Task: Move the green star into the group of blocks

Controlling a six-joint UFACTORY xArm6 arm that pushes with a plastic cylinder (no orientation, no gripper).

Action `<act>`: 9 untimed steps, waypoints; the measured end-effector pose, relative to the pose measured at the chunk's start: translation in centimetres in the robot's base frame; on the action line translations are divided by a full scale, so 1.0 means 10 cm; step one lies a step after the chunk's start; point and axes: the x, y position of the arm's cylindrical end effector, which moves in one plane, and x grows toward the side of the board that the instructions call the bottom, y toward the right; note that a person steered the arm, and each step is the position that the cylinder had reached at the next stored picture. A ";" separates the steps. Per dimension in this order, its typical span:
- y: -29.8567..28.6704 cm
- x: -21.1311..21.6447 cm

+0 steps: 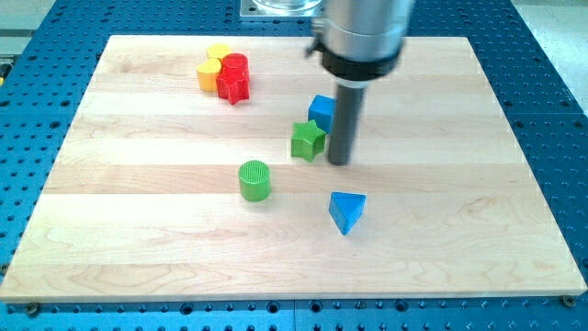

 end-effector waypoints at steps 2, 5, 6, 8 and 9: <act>-0.84 -0.03; -0.84 -0.66; -0.84 -0.68; -2.11 -0.68; -2.25 -0.57</act>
